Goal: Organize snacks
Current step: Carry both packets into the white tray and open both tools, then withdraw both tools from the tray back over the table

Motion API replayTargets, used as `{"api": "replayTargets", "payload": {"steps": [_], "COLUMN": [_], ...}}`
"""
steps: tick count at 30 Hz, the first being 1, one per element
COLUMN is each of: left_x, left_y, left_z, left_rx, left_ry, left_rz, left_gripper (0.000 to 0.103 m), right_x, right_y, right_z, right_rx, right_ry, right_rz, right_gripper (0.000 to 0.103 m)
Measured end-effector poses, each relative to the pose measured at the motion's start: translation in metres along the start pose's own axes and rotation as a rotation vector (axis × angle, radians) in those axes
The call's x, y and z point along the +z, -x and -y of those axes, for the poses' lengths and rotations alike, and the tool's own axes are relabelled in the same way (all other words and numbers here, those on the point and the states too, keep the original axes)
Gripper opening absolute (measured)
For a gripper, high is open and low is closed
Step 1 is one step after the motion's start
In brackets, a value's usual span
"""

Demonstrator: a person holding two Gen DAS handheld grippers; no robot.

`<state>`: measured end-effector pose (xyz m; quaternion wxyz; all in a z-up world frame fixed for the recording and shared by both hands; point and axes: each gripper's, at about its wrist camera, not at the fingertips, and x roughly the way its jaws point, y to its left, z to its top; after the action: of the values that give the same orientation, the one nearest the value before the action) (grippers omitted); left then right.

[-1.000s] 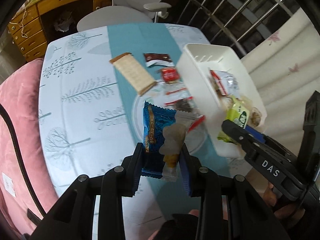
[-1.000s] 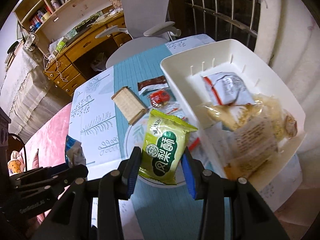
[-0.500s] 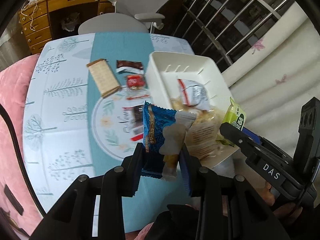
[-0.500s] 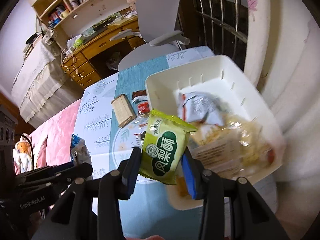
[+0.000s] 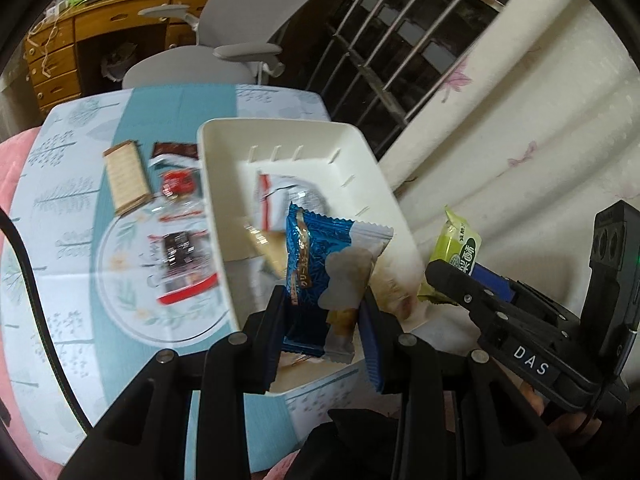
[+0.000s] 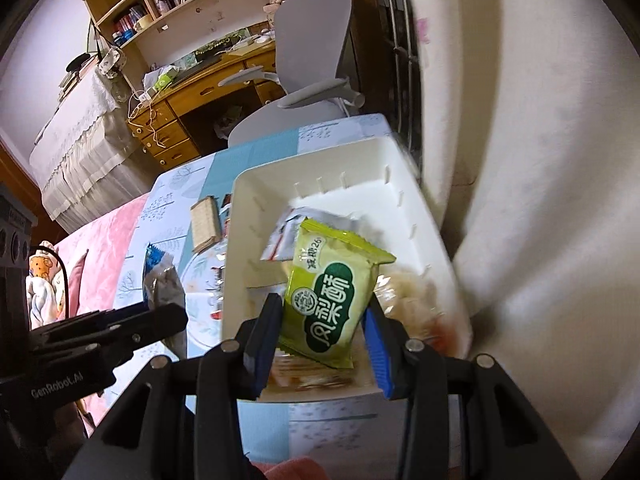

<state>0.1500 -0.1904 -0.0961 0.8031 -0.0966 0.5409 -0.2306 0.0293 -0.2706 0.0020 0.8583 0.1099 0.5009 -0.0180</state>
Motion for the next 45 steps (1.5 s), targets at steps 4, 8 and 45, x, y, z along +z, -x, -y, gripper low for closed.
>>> {"api": "replayTargets", "payload": {"steps": [4, 8, 45], "left_x": [0.006, 0.009, -0.028], "left_y": [-0.007, -0.008, 0.048], "left_z": [0.018, 0.019, -0.255], "left_rx": [0.02, 0.053, 0.247], "left_ry": [-0.028, -0.009, 0.382], "left_rz": [-0.006, 0.011, -0.095], "left_gripper": [0.051, 0.068, 0.082], "right_x": [0.007, 0.014, -0.028], "right_y": [0.001, -0.003, -0.076], "right_z": [0.014, 0.019, -0.159], "right_rx": [-0.019, 0.013, 0.073], "right_ry": [-0.006, 0.009, 0.024], "right_rz": [0.0, -0.032, -0.186], "right_gripper": [0.042, 0.042, 0.048]}}
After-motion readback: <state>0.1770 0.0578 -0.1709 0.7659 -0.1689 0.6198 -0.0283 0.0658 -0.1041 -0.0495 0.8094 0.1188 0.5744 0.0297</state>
